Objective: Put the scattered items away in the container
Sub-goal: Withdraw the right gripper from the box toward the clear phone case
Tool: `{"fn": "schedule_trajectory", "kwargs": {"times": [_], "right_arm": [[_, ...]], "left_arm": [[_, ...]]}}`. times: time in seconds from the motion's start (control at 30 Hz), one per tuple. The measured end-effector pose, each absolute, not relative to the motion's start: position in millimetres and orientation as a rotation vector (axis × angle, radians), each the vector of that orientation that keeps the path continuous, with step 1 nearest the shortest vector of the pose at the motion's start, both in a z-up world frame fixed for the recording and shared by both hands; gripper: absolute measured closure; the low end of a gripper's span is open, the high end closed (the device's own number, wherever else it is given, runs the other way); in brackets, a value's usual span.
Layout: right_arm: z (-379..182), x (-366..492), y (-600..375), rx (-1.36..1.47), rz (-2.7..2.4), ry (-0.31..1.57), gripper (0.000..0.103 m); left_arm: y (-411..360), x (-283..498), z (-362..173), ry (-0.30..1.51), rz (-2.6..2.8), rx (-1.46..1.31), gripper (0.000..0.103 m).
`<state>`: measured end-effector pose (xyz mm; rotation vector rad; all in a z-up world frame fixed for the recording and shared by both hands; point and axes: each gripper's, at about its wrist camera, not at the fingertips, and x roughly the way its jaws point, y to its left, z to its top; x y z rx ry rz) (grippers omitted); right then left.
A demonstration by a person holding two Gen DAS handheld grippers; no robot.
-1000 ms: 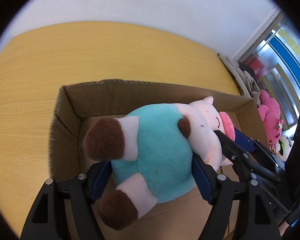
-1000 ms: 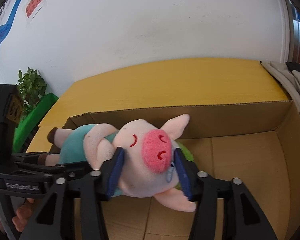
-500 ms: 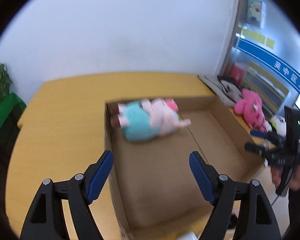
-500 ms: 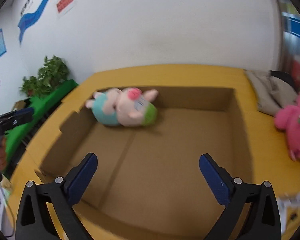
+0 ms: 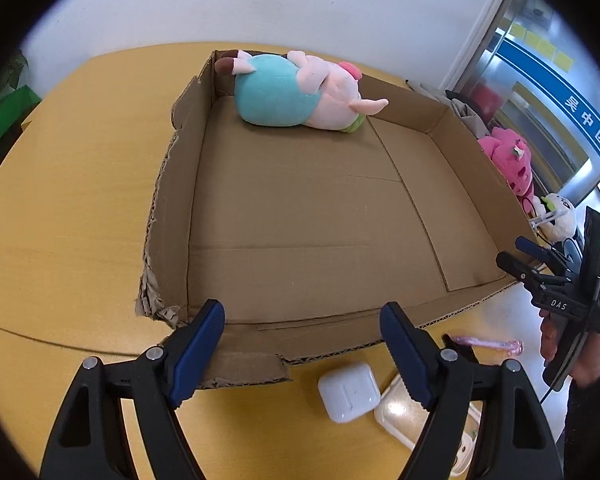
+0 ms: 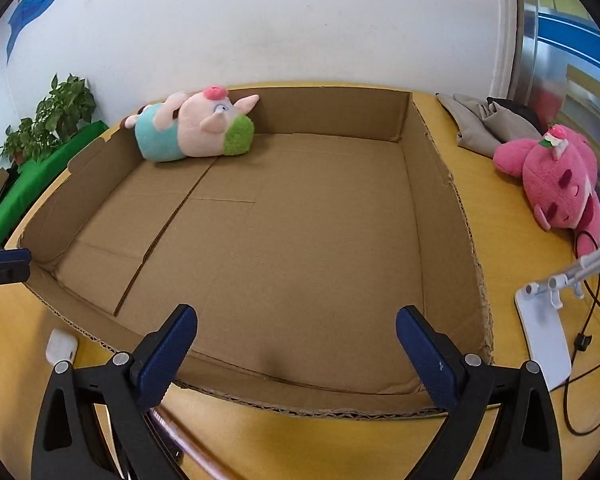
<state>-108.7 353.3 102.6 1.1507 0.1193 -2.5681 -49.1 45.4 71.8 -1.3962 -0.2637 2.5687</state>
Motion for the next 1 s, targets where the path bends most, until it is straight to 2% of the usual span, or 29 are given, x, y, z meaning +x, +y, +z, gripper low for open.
{"fn": "schedule_trajectory", "kwargs": {"times": [0.13, 0.27, 0.47, 0.57, 0.7, 1.0], "right_arm": [[108, -93, 357, 1.141, -2.586, 0.151, 0.000], [144, -63, 355, 1.011, -2.675, 0.211, 0.000], [202, 4, 345, 0.748, -2.730, 0.097, 0.000], [206, 23, 341, 0.746, -2.747, 0.073, 0.000], [208, 37, 334, 0.745, -2.779, 0.184, 0.000], [210, 52, 340, 0.791, -2.776, 0.207, 0.000]], "left_arm": [[46, -21, 88, -0.200, 2.648, -1.350, 0.023], [63, 23, 130, -0.090, 2.781, -1.136, 0.023], [98, 90, 166, -0.089, 2.996, -0.809, 0.022], [118, 101, 165, -0.045, 3.007, -0.793, 0.022], [137, 104, 166, 0.045, 2.999, -0.794, 0.022], [138, 115, 170, -0.059, 2.959, -0.798, 0.022]]}}
